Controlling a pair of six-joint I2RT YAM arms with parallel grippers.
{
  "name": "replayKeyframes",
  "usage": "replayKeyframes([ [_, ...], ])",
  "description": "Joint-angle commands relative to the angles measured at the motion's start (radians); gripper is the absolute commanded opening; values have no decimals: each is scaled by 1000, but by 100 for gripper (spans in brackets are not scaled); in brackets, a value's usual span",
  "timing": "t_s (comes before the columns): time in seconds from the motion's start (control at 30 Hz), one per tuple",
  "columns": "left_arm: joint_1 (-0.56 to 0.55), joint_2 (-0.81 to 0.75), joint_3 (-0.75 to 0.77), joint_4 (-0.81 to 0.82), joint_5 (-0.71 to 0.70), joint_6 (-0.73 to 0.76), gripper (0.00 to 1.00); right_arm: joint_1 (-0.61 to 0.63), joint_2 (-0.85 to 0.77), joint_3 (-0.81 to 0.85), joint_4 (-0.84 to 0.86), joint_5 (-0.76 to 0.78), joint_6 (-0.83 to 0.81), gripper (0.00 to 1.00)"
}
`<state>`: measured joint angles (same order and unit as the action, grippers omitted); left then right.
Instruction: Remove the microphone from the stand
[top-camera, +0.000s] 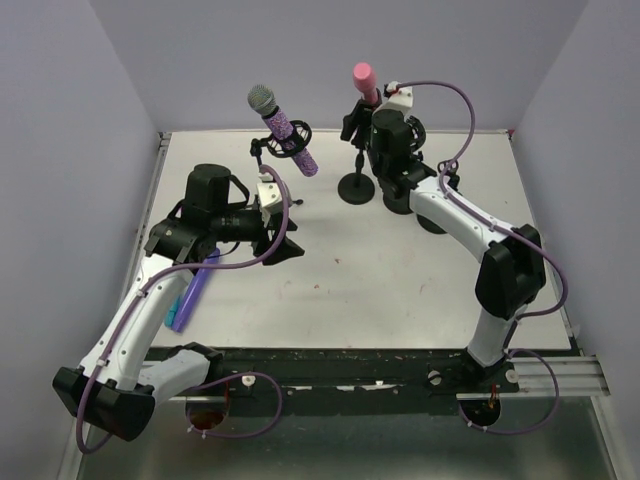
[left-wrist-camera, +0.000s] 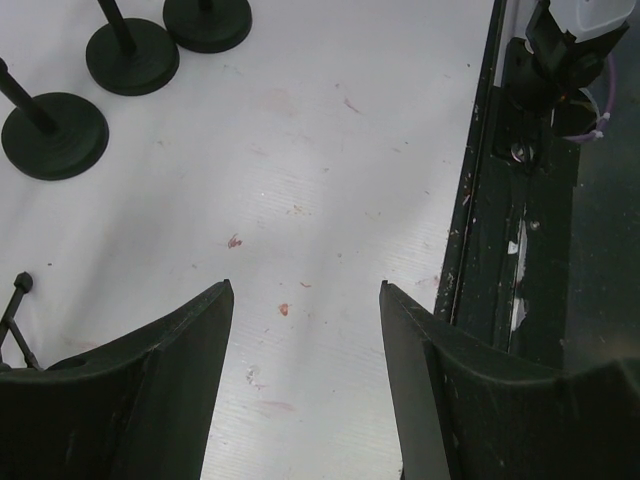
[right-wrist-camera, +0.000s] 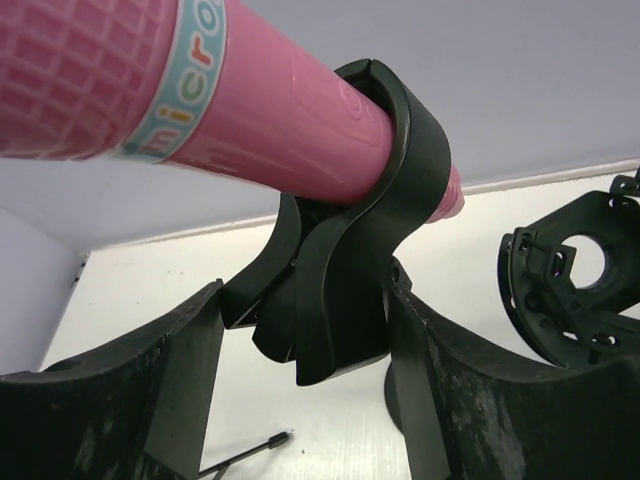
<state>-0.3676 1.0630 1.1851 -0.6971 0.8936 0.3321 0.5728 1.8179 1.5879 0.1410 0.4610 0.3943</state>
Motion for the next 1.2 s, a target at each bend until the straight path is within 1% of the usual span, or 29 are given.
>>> replayKeyframes([
  [0.0, 6, 2, 11, 7, 22, 5, 68, 4, -20, -41, -35, 2, -3, 64],
  [0.1, 7, -1, 4, 10, 22, 2, 68, 4, -55, -77, -34, -62, -37, 55],
  [0.2, 6, -8, -5, 11, 25, 1, 68, 4, -92, -108, -35, -111, -67, 41],
  [0.3, 6, -12, -12, 13, 27, -2, 68, 4, -127, -141, -31, -133, -101, 38],
  [0.37, 7, -14, -10, 15, 27, -4, 68, 2, -163, -169, -17, -177, -141, 36],
  [0.47, 6, -15, -12, 16, 27, -5, 68, 2, -207, -200, -18, -319, -202, 34],
  [0.6, 7, -14, -13, 22, 33, -11, 68, 1, -268, -241, -50, -485, -287, 25],
  [0.67, 7, -11, -12, 27, 34, -13, 68, 2, -302, -265, -61, -510, -333, 22],
  [0.8, 7, -5, -7, 31, 39, -22, 68, 2, -362, -295, -77, -527, -417, 21],
  [0.87, 6, -1, -5, 33, 42, -25, 68, 2, -391, -305, -80, -565, -460, 21],
  [1.0, 6, 5, -1, 38, 50, -31, 68, 1, -456, -327, -116, -715, -546, 22],
  [1.07, 4, 8, 4, 41, 53, -38, 68, 2, -482, -330, -139, -787, -557, 24],
  [1.1, 6, 11, 7, 42, 54, -39, 68, -1, -491, -329, -185, -814, -558, 25],
  [1.17, 4, 14, 11, 42, 54, -41, 68, -5, -503, -322, -234, -881, -557, 25],
])
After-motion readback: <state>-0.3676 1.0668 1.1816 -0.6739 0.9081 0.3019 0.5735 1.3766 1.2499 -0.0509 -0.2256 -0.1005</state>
